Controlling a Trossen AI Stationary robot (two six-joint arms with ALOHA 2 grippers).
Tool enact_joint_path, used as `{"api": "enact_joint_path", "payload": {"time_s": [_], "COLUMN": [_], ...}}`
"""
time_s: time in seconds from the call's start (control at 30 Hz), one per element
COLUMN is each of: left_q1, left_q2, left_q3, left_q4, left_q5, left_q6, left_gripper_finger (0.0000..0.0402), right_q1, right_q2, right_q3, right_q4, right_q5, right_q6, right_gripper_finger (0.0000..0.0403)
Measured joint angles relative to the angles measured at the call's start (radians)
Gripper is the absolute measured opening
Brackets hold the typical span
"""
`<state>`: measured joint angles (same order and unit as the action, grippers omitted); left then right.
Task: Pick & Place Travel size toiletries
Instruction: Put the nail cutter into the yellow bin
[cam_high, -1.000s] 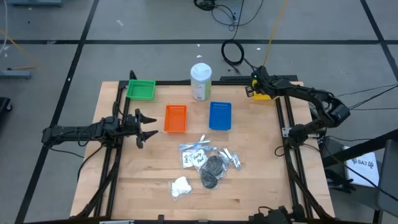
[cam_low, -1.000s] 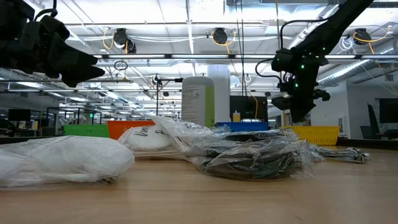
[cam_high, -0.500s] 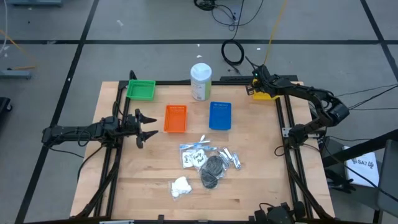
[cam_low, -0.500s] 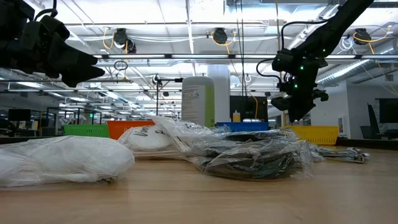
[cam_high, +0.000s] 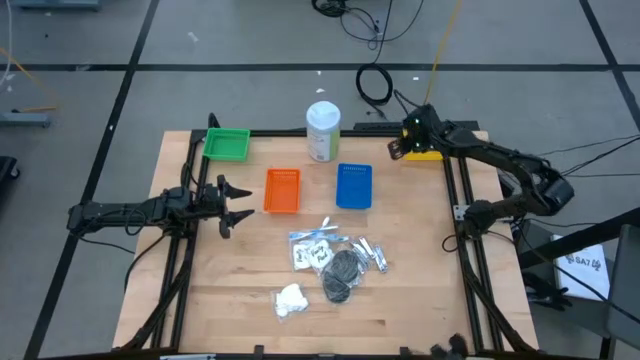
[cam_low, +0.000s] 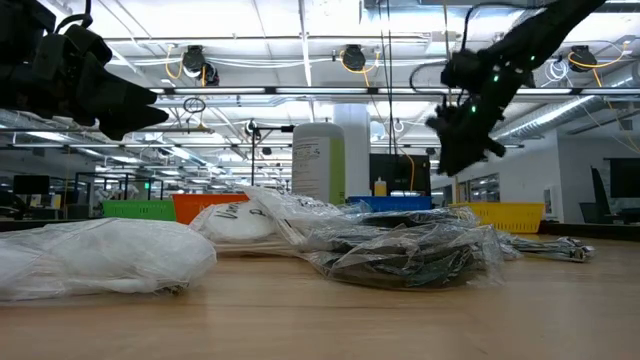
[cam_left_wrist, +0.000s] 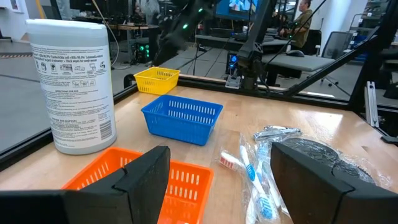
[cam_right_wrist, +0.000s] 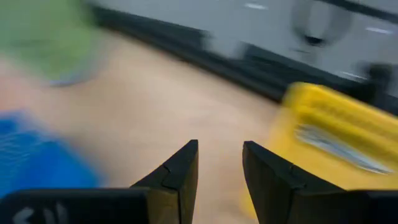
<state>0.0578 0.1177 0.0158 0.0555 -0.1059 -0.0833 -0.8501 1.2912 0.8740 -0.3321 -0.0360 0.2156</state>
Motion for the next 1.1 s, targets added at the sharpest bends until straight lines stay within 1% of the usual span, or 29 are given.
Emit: {"api": "enact_joint_path", "payload": {"time_s": [0.13, 0.2, 0.3, 0.4, 0.5, 0.53, 0.57, 0.63, 0.73, 0.8, 0.87, 0.97, 1.03, 1.1], "left_q1": [0.0, 0.0, 0.0, 0.0, 0.0, 0.0, 0.0, 0.0, 0.0, 0.0, 0.0, 0.0, 0.0, 0.0], "left_q2": [0.0, 0.0, 0.0, 0.0, 0.0, 0.0, 0.0, 0.0, 0.0, 0.0, 0.0, 0.0, 0.0, 0.0], "left_q3": [0.0, 0.0, 0.0, 0.0, 0.0, 0.0, 0.0, 0.0, 0.0, 0.0, 0.0, 0.0, 0.0, 0.0], "left_q4": [0.0, 0.0, 0.0, 0.0, 0.0, 0.0, 0.0, 0.0, 0.0, 0.0, 0.0, 0.0, 0.0, 0.0], "left_q5": [0.0, 0.0, 0.0, 0.0, 0.0, 0.0, 0.0, 0.0, 0.0, 0.0, 0.0, 0.0, 0.0, 0.0], "left_q6": [0.0, 0.0, 0.0, 0.0, 0.0, 0.0, 0.0, 0.0, 0.0, 0.0, 0.0, 0.0, 0.0, 0.0], "left_gripper_finger": [0.0274, 0.0274, 0.0274, 0.0274, 0.0274, 0.0274, 0.0274, 0.0274, 0.0274, 0.0274, 0.0274, 0.0273, 0.0274, 0.0273], "right_q1": [0.155, 0.26, 0.451, 0.667, 0.897, 0.975, 1.053, 1.211, 1.409, 1.498, 1.553, 1.581, 1.574, 1.549], "right_q2": [-0.109, -0.164, -0.253, -0.324, -0.36, -0.361, -0.356, -0.329, -0.268, -0.214, -0.158, -0.083, -0.041, -0.006], "right_q3": [-0.058, -0.11, -0.2, -0.302, -0.388, -0.409, -0.424, -0.427, -0.369, -0.304, -0.237, -0.132, -0.064, -0.006], "right_q4": [0.016, 0.04, 0.148, 0.352, 0.646, 0.747, 0.837, 0.944, 0.951, 0.926, 0.881, 0.755, 0.613, 0.428], "right_q5": [-0.101, -0.125, -0.126, -0.125, -0.115, -0.093, -0.054, 0.061, 0.301, 0.44, 0.527, 0.626, 0.697, 0.755], "right_q6": [0.018, 0.053, 0.141, 0.223, 0.231, 0.213, 0.184, 0.084, -0.088, -0.17, -0.208, -0.191, -0.129, -0.017], "right_gripper_finger": [0.0113, 0.0114, 0.0114, 0.0114, 0.0114, 0.0114, 0.0114, 0.0114, 0.0117, 0.0126, 0.0147, 0.019, 0.0219, 0.0241]}}
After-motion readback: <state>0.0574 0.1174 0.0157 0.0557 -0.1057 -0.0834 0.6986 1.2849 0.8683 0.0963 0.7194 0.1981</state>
